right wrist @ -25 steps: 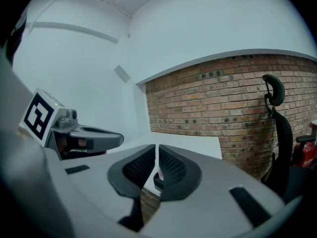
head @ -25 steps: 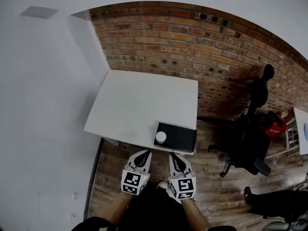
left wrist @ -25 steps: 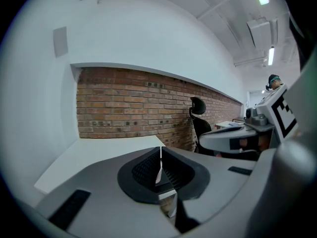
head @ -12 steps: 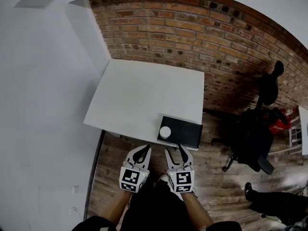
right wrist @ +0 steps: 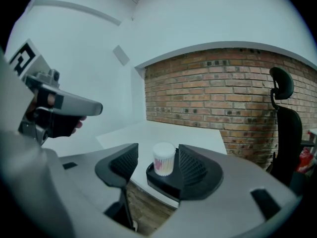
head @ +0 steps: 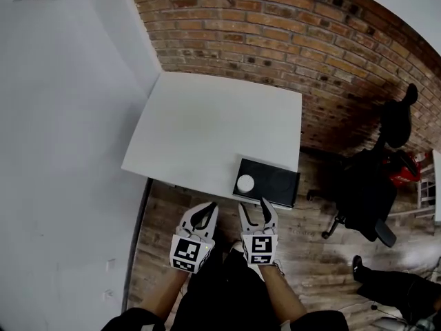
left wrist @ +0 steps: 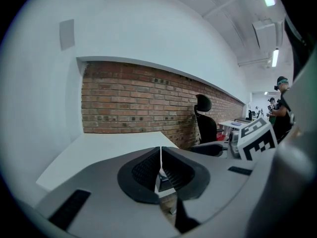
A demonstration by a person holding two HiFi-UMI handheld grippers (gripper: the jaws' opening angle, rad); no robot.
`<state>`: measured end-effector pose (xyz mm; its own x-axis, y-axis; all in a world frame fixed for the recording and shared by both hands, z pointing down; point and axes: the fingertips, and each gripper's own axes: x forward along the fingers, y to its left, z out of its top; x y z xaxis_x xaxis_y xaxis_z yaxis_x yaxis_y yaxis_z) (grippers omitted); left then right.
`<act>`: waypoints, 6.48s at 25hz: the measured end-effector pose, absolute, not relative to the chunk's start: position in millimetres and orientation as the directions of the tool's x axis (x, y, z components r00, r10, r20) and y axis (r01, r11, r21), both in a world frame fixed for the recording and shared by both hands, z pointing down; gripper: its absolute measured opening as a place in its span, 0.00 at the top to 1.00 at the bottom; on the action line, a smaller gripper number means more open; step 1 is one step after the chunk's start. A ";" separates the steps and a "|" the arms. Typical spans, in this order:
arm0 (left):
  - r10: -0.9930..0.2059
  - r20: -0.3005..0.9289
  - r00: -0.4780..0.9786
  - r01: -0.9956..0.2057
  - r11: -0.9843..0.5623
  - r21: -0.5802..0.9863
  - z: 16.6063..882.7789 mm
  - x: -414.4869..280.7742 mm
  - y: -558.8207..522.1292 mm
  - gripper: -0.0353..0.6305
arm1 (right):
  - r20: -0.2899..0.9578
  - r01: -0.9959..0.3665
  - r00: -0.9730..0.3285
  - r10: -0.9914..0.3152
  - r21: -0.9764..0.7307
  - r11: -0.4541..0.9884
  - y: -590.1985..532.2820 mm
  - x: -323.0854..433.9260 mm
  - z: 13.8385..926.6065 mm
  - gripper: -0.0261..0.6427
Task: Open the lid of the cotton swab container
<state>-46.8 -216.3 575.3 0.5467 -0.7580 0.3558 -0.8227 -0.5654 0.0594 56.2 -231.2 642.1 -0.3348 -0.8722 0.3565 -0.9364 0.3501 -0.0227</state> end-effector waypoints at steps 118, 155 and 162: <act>-0.304 0.167 0.938 -0.316 -0.948 0.047 475.4 20.6 -175.2 0.50 | 0.329 -0.611 -0.758 -0.564 -0.056 0.790 -190.5 44.2 533.7 0.60; -0.073 0.250 0.965 -0.105 -0.988 0.115 478.9 52.6 -151.0 0.54 | 0.399 -0.481 -0.787 -0.470 0.081 0.873 -147.9 38.1 531.6 0.60; -0.047 0.261 0.964 -0.089 -0.985 0.149 481.7 51.6 -145.5 0.54 | 0.416 -0.474 -0.781 -0.465 0.089 0.876 -142.4 39.1 532.1 0.60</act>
<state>51.6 -145.5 481.7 0.9643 -0.0473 0.2607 -0.0886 -0.9849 0.1490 39.1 -142.4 532.1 -0.7814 -0.4650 0.4162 -0.4740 0.8760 0.0889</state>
